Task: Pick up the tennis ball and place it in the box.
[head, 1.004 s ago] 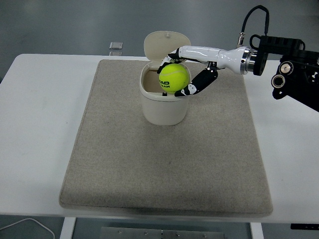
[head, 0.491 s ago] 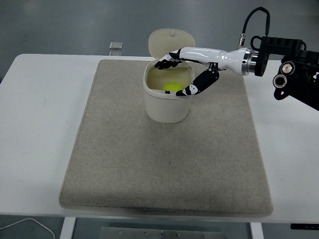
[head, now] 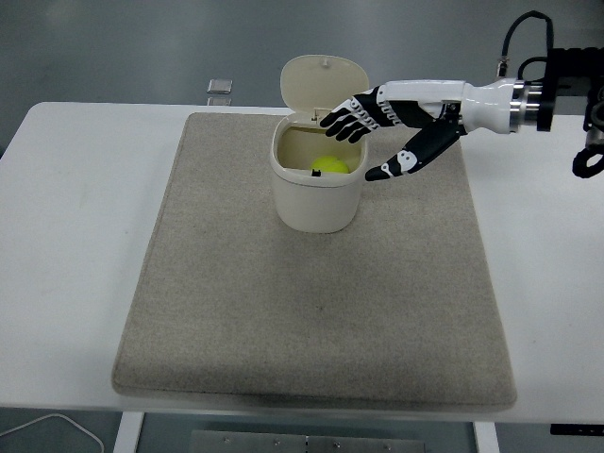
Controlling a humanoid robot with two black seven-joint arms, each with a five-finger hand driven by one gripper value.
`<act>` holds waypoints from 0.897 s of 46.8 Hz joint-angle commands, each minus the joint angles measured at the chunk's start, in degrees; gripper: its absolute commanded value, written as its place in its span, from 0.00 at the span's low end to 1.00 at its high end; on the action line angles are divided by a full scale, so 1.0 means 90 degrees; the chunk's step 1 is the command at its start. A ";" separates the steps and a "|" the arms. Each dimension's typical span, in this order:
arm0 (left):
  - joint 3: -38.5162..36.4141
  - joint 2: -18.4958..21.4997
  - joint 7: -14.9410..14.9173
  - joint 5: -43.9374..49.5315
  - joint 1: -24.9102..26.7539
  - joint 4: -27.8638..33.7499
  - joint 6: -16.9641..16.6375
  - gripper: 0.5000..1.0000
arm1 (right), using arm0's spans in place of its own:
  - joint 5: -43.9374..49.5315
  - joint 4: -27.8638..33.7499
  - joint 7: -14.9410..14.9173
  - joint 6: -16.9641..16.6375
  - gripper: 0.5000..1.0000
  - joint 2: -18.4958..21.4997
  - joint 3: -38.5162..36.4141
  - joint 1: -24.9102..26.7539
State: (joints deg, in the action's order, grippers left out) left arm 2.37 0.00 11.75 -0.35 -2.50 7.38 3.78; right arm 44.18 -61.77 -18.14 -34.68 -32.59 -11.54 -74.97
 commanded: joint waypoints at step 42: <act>0.0000 0.0000 0.0003 0.0000 0.0004 0.0000 0.0000 0.98 | -0.4966 0.1336 0.1293 0.1783 0.83 0.0067 0.0042 0.0937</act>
State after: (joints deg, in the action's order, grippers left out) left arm 2.37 0.00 11.78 -0.34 -2.49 7.38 3.78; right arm 2.67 -50.60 -6.93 -19.03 -32.17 -11.27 -67.54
